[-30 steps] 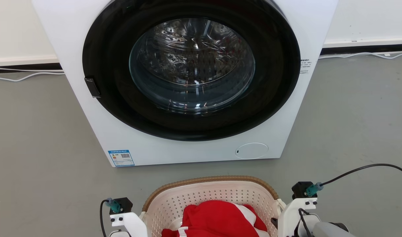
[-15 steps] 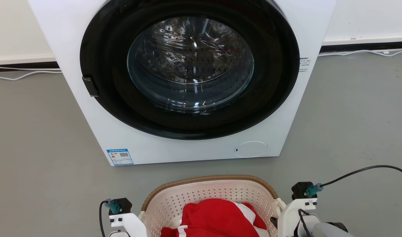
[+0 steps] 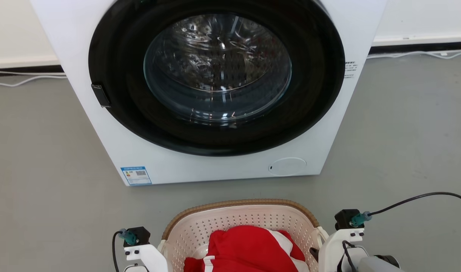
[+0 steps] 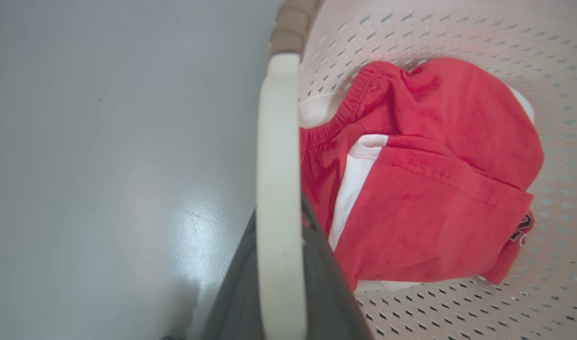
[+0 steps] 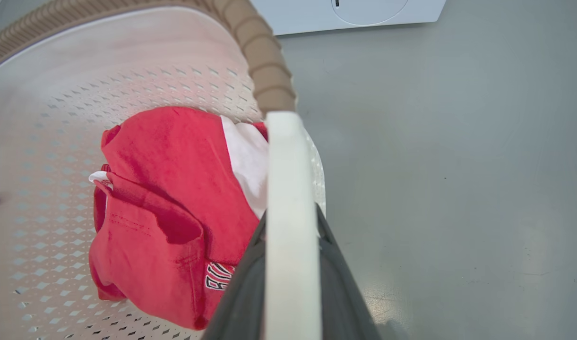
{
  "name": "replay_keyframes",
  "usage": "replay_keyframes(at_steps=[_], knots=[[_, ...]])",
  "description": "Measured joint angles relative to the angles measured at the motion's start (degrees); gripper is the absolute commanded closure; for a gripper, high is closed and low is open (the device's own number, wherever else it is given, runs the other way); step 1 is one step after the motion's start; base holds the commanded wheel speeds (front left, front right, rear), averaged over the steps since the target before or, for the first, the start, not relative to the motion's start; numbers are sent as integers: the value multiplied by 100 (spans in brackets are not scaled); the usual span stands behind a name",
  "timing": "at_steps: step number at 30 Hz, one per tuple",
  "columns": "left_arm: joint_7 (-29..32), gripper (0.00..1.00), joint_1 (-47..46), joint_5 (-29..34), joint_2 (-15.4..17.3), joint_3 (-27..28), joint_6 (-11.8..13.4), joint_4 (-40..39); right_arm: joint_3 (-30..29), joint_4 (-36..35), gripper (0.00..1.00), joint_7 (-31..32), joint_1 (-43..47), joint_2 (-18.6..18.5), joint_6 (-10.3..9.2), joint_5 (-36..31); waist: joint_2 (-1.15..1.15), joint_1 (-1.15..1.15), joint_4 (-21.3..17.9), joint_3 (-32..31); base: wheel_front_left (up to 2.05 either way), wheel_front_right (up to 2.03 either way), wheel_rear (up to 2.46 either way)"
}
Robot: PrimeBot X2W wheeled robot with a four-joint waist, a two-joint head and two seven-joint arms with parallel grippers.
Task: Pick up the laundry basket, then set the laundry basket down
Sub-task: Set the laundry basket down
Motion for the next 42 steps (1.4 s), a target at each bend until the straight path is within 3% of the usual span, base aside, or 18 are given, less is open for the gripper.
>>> replay_keyframes(at_steps=[12, 42], knots=[[-511, 100, -220, 0, -16, 0, 1, -11, 108, -46, 100, -444, -311, -88, 0, 59, 0, 0, 34, 659, 0, 0, 0], [-1755, 100, -1720, 213, -59, -142, 270, -26, 153, -238, 100, -1873, -1460, -343, 7, 308, 0, 0, 211, 3276, 0, 0, 0]])
